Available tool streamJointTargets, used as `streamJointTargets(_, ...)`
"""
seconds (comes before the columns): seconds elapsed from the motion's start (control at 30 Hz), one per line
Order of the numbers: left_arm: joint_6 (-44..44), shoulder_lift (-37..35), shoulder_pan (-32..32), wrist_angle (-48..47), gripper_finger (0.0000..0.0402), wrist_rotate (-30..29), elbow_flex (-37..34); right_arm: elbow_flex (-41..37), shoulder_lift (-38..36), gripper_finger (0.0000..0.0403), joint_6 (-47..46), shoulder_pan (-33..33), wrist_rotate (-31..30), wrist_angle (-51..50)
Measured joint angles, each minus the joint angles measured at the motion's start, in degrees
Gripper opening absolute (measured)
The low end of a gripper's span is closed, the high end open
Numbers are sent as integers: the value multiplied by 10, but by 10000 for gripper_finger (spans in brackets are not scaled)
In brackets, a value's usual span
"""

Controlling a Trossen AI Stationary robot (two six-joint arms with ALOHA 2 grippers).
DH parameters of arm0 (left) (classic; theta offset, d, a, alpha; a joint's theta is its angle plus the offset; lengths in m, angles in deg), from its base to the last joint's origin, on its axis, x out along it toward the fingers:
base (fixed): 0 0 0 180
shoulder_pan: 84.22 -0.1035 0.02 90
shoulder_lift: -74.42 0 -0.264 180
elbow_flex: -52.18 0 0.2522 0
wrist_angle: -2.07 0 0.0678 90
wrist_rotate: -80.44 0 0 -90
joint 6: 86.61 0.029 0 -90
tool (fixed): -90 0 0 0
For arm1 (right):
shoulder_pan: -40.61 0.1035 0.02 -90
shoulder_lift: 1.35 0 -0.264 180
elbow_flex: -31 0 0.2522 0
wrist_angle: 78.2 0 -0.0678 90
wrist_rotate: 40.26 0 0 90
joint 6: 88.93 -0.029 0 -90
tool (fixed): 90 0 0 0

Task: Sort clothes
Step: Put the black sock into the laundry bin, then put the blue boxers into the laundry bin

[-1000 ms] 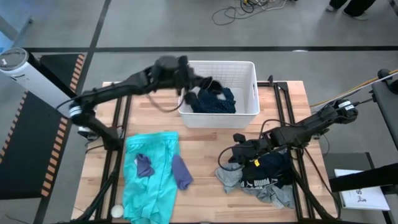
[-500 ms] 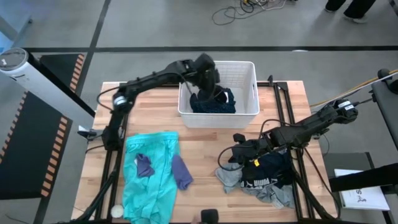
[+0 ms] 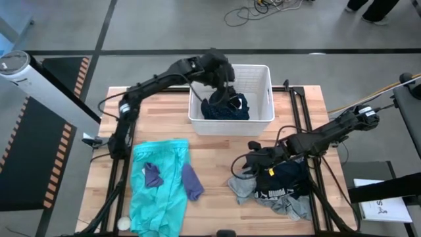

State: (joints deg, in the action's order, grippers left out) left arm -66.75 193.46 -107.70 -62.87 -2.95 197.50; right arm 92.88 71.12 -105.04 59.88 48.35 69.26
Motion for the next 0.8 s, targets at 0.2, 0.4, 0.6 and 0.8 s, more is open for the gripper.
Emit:
streamJointTargets(0.2, 3, -78, 19, 17, 240, 0, -29, 0, -1, 163, -23, 15, 4, -24)
streamJointTargets(0.4, 6, -192, 44, 113, 229, 4, -144, 0, -1, 207, -71, 48, 4, -64)
streamJointTargets(0.6, 5, -330, 64, 268, 205, 4, -351, 9, -4, 219, -146, 87, 4, -129)
streamJointTargets(0.8, -30, -473, 83, 395, 199, 4, -550, 63, 4, 218, -208, 119, -1, -254)
